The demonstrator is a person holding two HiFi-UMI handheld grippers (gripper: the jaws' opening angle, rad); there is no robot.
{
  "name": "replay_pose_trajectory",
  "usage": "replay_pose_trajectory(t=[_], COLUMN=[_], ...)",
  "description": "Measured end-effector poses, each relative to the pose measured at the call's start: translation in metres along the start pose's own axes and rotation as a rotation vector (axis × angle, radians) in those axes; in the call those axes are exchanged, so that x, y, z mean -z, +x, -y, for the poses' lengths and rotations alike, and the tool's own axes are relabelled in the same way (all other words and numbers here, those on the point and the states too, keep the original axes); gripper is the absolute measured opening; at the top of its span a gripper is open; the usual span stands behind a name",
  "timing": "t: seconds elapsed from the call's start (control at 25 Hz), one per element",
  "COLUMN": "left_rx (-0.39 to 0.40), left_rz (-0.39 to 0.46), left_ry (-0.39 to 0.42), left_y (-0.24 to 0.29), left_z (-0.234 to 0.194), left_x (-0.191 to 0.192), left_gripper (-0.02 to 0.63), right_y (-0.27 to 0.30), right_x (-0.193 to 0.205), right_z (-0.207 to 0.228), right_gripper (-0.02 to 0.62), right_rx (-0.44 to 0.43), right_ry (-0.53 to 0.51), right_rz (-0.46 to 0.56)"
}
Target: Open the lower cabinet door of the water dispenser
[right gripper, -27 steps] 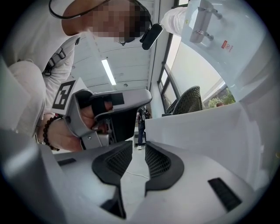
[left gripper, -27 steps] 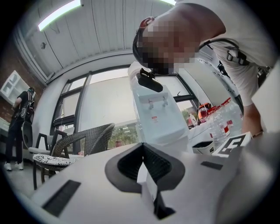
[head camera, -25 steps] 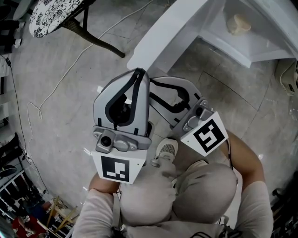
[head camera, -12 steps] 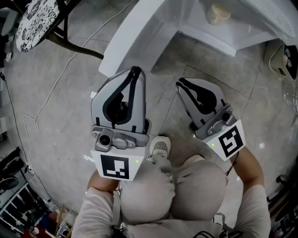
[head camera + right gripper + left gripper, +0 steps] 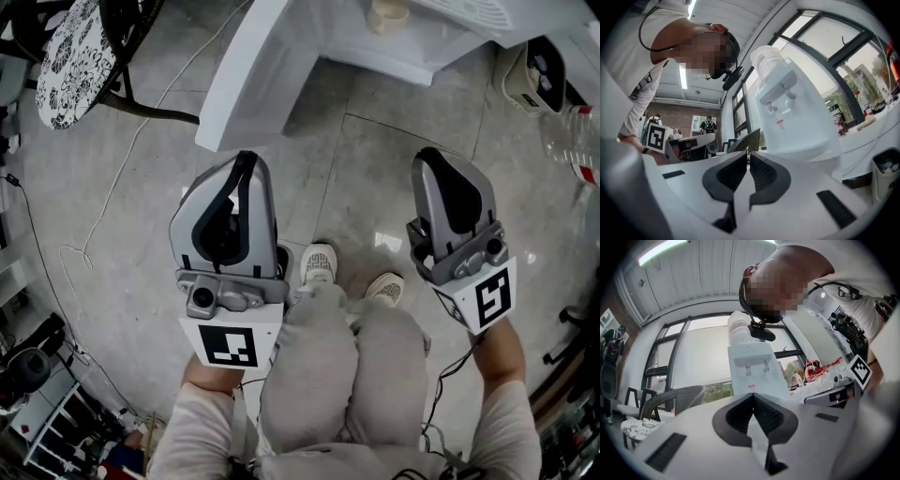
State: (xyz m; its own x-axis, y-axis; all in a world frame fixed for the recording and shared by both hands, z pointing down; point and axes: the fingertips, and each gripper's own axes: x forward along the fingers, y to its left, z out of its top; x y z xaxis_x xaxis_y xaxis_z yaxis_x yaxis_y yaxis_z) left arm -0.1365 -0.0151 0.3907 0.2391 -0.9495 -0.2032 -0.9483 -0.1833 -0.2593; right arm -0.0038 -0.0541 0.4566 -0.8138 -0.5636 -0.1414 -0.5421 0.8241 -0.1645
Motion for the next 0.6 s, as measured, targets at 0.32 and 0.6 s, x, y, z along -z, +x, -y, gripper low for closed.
replay_pose_trajectory(t=[0.32,0.6], left_rx=[0.001,-0.007], left_rz=[-0.026,-0.056], left_ry=[-0.055,-0.095], left_y=[0.018,0.038], left_z=[-0.022,-0.066], left_x=[-0.137,-0.313], left_gripper=[0.003,0.003], right_y=[-0.03,-0.039], right_x=[-0.152,-0.342], right_z=[-0.007,-0.037], right_gripper=[0.031,0.031], right_rx=[0.138,0.227], right_ry=[0.017,-0.001], right_rz=[-0.013,-0.032])
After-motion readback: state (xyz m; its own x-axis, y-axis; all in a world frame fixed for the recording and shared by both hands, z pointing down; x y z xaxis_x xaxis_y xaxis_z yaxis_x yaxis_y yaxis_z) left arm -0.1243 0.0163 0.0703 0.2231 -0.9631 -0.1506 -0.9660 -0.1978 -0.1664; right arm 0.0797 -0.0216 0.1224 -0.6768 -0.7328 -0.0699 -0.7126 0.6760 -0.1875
